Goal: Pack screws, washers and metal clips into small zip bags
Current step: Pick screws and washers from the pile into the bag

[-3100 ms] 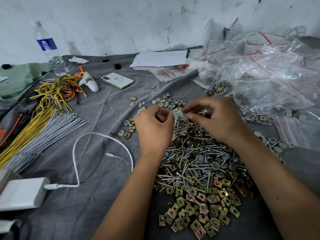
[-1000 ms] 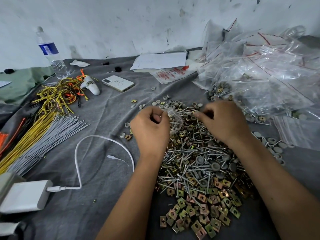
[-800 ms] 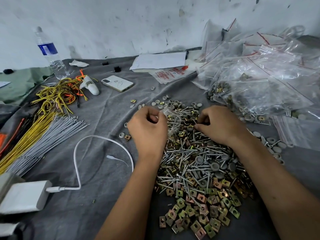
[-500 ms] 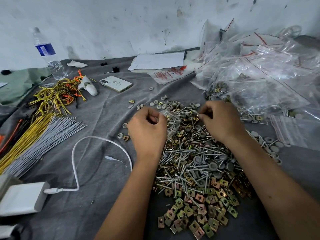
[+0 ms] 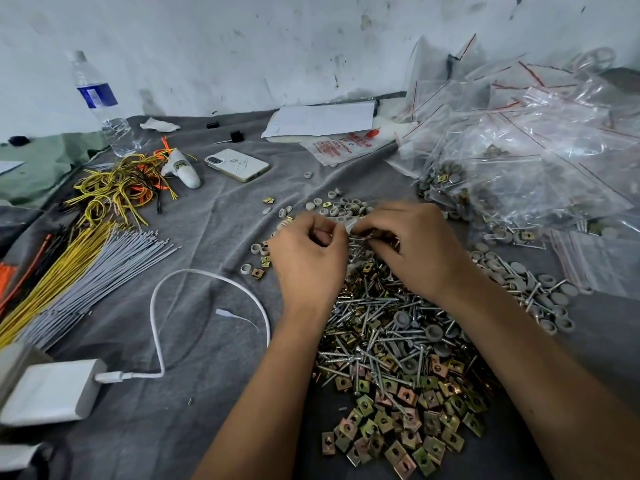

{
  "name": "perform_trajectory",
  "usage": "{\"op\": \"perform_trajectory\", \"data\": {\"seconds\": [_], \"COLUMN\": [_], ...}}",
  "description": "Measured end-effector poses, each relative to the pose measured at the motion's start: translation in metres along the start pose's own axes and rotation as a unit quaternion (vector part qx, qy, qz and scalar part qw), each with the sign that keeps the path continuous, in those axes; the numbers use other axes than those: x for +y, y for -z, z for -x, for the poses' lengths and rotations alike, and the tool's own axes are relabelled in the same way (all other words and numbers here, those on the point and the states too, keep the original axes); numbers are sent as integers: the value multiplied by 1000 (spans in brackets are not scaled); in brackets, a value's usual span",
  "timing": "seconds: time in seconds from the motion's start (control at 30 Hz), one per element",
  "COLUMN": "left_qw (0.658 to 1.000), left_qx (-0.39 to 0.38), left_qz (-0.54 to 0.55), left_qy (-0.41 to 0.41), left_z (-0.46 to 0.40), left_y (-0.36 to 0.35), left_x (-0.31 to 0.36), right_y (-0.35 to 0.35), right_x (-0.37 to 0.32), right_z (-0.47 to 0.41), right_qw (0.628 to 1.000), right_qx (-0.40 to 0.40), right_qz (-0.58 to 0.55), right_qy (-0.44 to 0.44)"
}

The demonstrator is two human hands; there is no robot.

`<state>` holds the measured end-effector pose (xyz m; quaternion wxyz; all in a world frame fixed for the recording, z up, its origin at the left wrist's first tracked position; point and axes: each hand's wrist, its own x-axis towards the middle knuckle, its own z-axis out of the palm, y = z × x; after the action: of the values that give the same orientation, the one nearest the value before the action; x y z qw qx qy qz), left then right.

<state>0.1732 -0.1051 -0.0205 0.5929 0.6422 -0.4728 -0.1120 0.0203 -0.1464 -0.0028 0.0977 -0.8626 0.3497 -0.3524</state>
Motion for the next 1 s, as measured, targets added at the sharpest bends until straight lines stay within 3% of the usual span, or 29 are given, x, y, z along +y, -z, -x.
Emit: {"op": "perform_trajectory", "data": {"seconds": [0.13, 0.33, 0.5, 0.7, 1.0], "left_qw": [999, 999, 999, 999, 999], "left_qx": [21, 33, 30, 20, 10], "left_qz": [10, 18, 16, 14, 12], "left_qy": [22, 33, 33, 28, 30], "left_z": [-1, -1, -1, -1, 0], "left_y": [1, 2, 1, 1, 0], "left_x": [-1, -1, -2, -1, 0], "right_y": [7, 21, 14, 12, 12], "right_x": [9, 34, 31, 29, 16], "right_z": [2, 5, 3, 4, 3], "right_qw": [996, 982, 979, 987, 998], "right_qx": [68, -130, -170, -130, 33], "right_qz": [-12, 59, 57, 20, -48], "right_qy": [-55, -121, -94, -94, -39]}}
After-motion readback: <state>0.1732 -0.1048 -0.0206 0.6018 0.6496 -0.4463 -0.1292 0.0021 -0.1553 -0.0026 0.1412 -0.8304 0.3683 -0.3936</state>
